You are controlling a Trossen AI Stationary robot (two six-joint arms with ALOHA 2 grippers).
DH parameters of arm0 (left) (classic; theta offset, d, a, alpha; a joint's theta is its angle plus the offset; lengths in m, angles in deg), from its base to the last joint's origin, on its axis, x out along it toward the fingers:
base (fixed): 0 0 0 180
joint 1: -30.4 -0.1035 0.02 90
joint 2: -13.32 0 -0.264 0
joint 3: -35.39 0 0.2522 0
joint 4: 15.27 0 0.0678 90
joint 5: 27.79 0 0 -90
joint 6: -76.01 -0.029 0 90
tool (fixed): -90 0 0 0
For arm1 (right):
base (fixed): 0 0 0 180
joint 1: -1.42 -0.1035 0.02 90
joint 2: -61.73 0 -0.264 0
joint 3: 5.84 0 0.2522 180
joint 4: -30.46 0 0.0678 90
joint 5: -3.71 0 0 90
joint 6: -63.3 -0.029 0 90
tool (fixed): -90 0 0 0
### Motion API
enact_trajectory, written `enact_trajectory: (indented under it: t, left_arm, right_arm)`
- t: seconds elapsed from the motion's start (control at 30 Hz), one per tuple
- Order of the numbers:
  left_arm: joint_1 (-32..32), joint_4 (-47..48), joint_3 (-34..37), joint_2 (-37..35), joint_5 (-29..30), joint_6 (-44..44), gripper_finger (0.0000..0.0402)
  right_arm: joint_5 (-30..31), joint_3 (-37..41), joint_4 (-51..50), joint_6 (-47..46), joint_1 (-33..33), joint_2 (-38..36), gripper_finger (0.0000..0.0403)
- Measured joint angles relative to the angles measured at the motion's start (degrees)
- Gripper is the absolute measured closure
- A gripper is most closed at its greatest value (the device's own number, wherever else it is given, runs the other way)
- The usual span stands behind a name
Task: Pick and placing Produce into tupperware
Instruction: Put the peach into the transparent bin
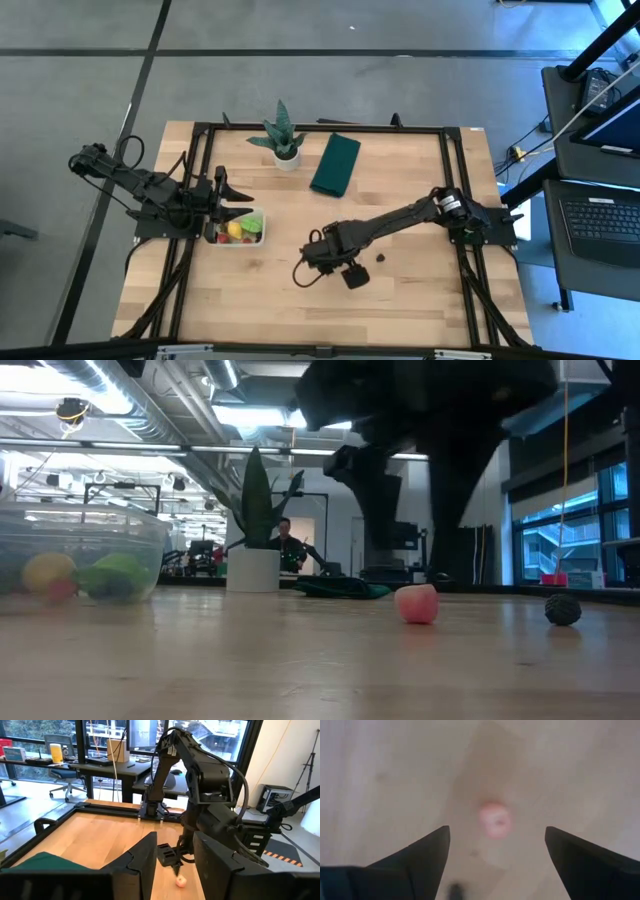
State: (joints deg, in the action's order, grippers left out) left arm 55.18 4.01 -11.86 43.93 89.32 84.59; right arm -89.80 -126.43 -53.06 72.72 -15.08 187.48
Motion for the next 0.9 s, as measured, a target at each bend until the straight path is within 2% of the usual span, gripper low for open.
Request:
enact_trajectory:
  t: [0.1, 0.67, 0.9]
  left_arm:
    - [0.0, 0.0, 0.0, 0.0, 0.0, 0.0, 0.0279]
    - [0.0, 0.0, 0.0, 0.0, 0.0, 0.3, 0.0311]
    - [0.0, 0.0, 0.0, 0.0, 0.0, 0.3, 0.0323]
  right_arm:
    - [3.9, 0.7, 1.9, -0.4, -0.6, 0.0, 0.0076]
    - [2.0, 11.4, 9.2, -3.2, -1.3, 0.0, 0.0076]
    - [3.0, 12.5, 11.9, -3.2, -1.3, 0.0, 0.0076]
